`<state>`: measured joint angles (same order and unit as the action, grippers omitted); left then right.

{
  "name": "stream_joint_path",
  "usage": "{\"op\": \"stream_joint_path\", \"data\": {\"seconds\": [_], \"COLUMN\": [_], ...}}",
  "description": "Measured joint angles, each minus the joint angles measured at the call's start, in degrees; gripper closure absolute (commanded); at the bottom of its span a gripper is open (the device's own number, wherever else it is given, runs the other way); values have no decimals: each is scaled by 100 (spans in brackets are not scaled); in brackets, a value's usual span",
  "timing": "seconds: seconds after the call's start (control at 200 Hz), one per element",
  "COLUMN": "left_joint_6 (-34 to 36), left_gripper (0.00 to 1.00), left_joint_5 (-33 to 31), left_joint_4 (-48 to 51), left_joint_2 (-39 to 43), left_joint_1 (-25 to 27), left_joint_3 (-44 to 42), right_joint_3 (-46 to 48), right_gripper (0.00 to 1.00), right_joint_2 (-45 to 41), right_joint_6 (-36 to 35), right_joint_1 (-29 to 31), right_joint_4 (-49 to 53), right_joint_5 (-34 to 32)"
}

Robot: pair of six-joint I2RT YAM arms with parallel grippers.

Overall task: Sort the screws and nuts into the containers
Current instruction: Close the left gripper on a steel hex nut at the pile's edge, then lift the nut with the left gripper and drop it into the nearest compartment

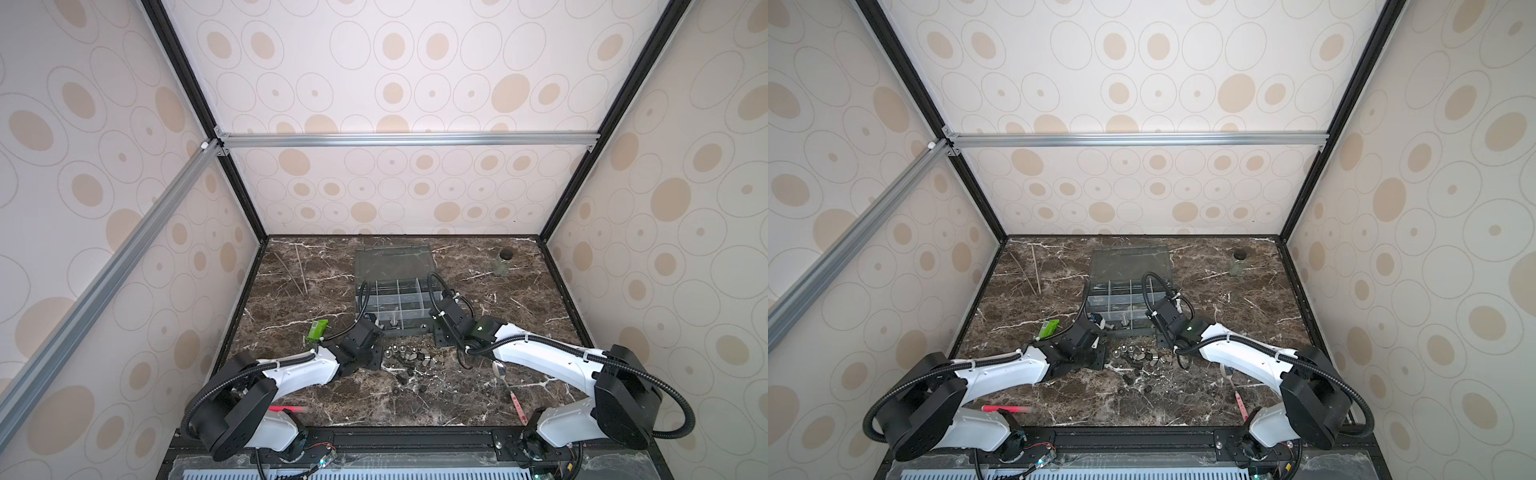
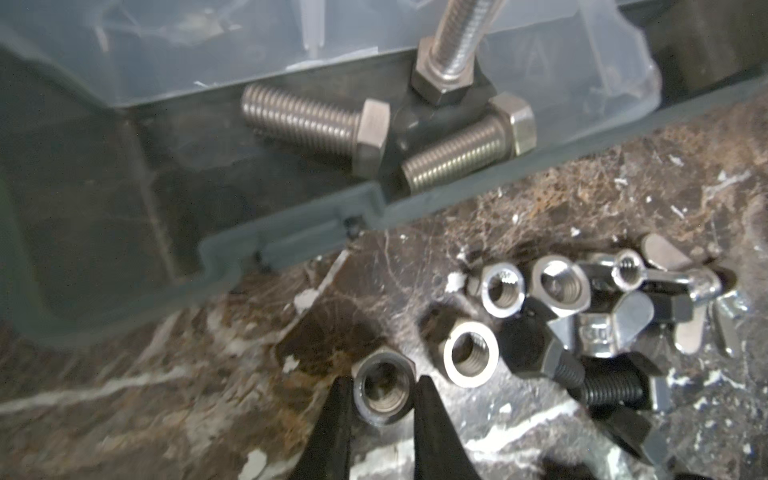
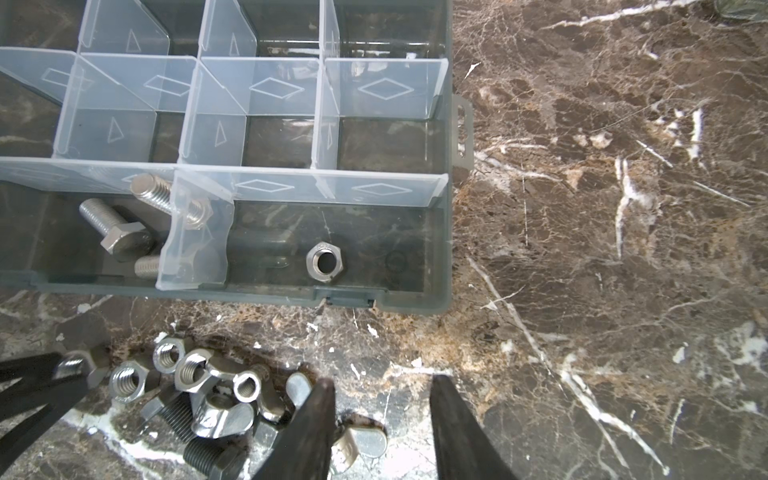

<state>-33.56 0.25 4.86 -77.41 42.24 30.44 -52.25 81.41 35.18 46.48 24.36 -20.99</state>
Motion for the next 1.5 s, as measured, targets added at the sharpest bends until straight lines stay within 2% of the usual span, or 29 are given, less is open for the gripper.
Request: {"op": "stream_joint_path", "data": {"seconds": [0.18, 0.595, 1.095, 1.325, 1.5], "left_joint_6": [0, 87, 313, 321, 372], "left_gripper": [75, 65, 81, 82, 82], "left_joint_5": [-101, -286, -426, -378, -291], "left_joint_4": [186, 251, 382, 610, 848], "left_joint_2": [404, 157, -81, -31, 297], "left_joint_1": [0, 4, 4, 44, 125], "left_joint_3": [-282, -186, 31, 162, 660], "right_joint_3": [0, 0, 254, 337, 337], "right_gripper": [59, 59, 59, 59, 59], "right_joint_2": [2, 17, -269, -496, -791], "right_joint_6": [0, 13, 83, 81, 79], "right_joint_1": [0, 0, 0, 0, 0], "right_joint_4": [-39, -83, -120, -79, 42], "right_joint_5": [42, 107, 31, -50, -101]}}
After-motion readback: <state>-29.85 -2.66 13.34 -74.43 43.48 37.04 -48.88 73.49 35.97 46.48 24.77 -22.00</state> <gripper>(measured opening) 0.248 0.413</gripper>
